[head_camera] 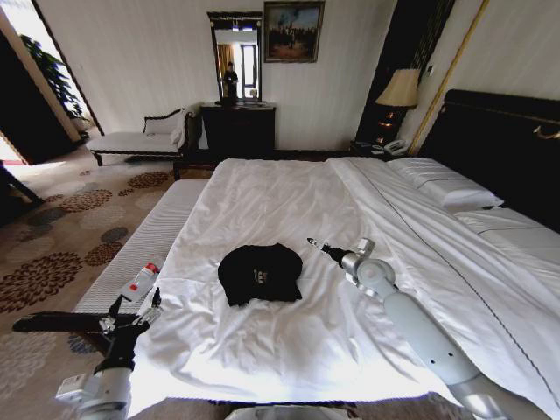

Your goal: Fold the clothes on the bed.

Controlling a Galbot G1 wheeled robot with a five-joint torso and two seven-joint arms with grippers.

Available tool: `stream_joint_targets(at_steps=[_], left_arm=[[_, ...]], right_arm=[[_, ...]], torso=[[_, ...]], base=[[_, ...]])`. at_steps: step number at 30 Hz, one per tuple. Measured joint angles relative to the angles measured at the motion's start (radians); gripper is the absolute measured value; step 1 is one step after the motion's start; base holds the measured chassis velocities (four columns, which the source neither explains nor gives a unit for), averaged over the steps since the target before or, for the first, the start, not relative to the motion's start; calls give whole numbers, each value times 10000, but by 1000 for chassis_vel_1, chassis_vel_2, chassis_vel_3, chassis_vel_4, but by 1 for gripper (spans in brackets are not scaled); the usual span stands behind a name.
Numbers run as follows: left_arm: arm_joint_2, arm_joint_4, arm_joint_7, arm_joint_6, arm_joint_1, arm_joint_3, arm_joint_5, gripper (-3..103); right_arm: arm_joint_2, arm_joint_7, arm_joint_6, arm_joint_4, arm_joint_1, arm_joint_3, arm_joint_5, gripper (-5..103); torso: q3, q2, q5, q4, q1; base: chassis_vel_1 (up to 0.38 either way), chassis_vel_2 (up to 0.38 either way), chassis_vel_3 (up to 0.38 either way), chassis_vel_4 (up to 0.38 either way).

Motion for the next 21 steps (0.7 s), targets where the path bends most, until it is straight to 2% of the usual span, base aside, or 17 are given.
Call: stream_joint_targets(at_steps=[4,8,16,18,21], left_arm=[[-51,-39,1,-26,60,-18,0,100],[-132,-102,2,-29,79,23,52,100],[-174,-127,-6,-14,56,64,97,100],[-183,-121,-8,-11,52,67,111,100],[-192,-107,-9,-4,34,98,133,100]], right_arm=[[326,-15,25,-295,-138,-174,-591,100],[1023,220,-9,-809,-41,-238,-1337,100],[1363,405,-66,-1239,-44,-346,-1982,101],[1396,399,-78,-1284,-144,-347,-2088,93],[1399,390,-94,-1259,-254,-331,-2126,88]], torso=[[-1,1,1,-2,-2],[-1,2,-1,2,-3],[-1,2,-1,0,-2],[-1,1,0,0,-3],[-1,2,0,0,-3]], base=[[0,0,0,0],[0,0,0,0],[0,0,0,0],[0,0,0,0],[0,0,0,0]])
